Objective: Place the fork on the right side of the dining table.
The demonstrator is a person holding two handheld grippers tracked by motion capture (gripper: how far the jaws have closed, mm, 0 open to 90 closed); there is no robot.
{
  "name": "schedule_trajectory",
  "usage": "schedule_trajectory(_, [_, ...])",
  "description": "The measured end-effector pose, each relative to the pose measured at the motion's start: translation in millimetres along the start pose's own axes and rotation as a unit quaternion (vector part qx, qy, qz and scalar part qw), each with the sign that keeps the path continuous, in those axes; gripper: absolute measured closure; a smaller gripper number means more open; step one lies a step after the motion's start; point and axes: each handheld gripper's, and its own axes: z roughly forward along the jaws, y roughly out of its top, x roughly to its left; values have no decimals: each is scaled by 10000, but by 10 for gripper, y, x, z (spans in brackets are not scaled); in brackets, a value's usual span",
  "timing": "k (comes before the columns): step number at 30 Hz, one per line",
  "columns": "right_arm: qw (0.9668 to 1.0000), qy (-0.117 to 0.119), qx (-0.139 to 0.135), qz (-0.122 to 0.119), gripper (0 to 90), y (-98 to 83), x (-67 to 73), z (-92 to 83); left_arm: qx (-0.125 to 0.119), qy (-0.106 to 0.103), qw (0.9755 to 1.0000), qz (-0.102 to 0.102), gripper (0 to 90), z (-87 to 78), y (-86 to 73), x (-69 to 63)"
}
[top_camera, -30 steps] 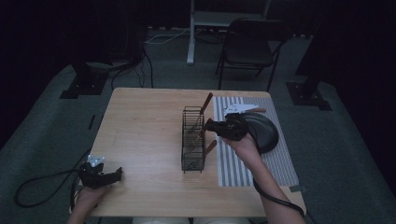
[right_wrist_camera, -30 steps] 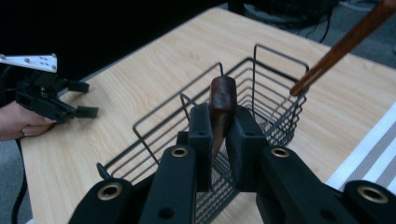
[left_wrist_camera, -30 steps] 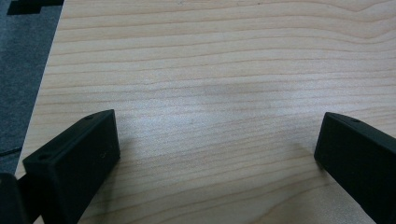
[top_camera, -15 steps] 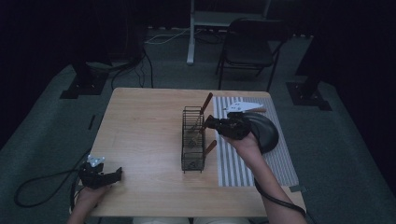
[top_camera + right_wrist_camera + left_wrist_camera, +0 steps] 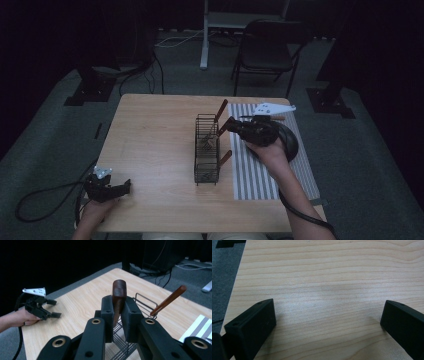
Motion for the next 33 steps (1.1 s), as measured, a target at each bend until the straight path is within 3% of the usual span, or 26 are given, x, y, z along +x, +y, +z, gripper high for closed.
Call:
schedule_trajectory(17, [9985, -385, -383, 31, 812, 125, -93, -444, 0, 1, 10000, -3, 2, 0, 0, -1])
schedule_trajectory(22, [9976, -571, -371, 94, 812, 66, -181, -556, -1, 0, 10000, -4, 2, 0, 0, 0])
schedule_trajectory(33, [9965, -745, -209, 324, 811, -213, -278, -653, -1, 0, 10000, -2, 2, 0, 0, 0])
